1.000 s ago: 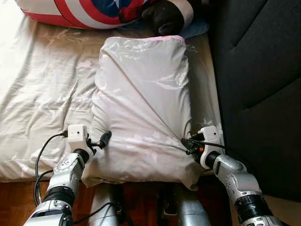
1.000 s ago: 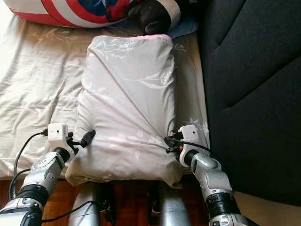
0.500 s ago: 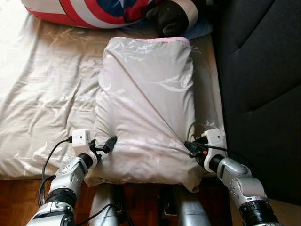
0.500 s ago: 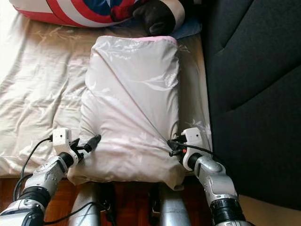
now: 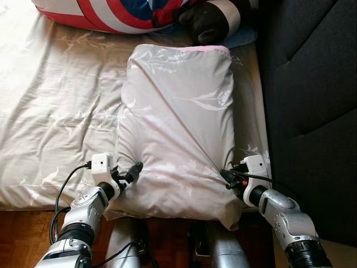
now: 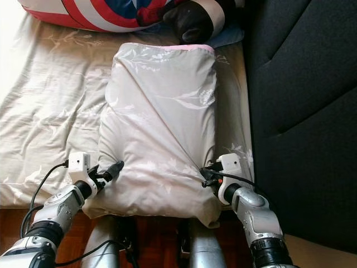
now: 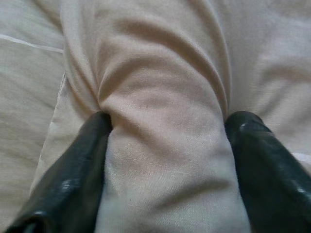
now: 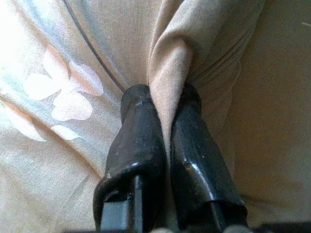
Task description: Clean up the room
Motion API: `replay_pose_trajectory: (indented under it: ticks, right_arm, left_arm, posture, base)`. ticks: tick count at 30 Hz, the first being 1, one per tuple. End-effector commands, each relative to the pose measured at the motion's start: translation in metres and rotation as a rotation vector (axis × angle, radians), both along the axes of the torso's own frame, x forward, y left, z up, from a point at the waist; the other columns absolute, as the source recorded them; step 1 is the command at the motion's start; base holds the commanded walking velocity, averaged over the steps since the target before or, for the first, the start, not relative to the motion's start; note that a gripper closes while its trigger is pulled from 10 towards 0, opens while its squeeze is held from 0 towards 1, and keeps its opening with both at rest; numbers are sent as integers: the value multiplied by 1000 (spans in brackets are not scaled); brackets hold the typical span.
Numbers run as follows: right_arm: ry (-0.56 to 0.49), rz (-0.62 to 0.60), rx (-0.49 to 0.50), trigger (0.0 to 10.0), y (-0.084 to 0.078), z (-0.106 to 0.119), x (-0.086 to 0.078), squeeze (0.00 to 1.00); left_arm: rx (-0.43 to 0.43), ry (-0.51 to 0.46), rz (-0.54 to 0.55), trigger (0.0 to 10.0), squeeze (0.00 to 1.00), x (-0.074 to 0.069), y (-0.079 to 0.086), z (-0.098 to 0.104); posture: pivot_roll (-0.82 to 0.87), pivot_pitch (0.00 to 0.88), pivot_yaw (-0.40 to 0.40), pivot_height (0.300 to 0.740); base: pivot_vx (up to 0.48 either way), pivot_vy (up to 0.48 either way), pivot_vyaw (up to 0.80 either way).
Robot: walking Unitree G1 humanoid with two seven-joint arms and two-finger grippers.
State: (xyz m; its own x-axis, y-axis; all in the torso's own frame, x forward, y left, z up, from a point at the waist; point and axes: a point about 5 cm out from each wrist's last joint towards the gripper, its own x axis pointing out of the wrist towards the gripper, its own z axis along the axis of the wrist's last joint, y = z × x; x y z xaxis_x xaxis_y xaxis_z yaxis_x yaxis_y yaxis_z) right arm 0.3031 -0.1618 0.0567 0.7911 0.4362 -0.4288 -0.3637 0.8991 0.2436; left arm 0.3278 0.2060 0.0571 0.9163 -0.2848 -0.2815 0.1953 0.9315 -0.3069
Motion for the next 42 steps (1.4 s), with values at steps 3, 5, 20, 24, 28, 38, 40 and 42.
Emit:
replay_pose_trajectory:
  ticks: [3,5,20,24,28,38,40,42]
  right_arm:
    - [209,22,8,0,6,-43,-31,0]
    - [214,12,10,0,5,-45,-32,0]
    - [199,-68,24,0,5,-48,-31,0]
    - [202,-69,30,0,8,-50,-33,0]
    - [202,-68,35,0,11,-51,-34,0]
    - [191,-78,49,0,16,-52,-33,0]
    - [191,-82,50,0,16,-52,-33,0]
    - [190,-87,51,0,17,-53,-33,0]
  left_arm:
    - [-11,205,-70,0,0,-28,-16,-43]
    - [-10,201,-71,0,0,-28,-16,-42]
    - [-76,162,-61,0,0,-23,-26,-34]
    - [-83,158,-69,0,0,-24,-26,-33]
    - [-81,160,-71,0,0,-24,-24,-33]
    - [-64,148,-80,0,0,-22,-19,-28]
    - [-63,144,-78,0,0,-21,-18,-27]
    - [-63,138,-78,0,0,-19,-18,-25]
  posture:
    - [-107,436,-136,651]
    - [-103,438,-134,651]
    - [-89,447,-115,651]
    - [-80,449,-105,651]
    - [-77,447,-98,651]
    - [-60,444,-68,651]
    - [-59,443,-63,651]
    - [-58,439,-59,651]
  base:
    - [0,0,0]
    - [0,0,0]
    - [0,0,0]
    - [0,0,0]
    - [0,0,0]
    - [0,0,0]
    - [0,0,0]
    - [0,0,0]
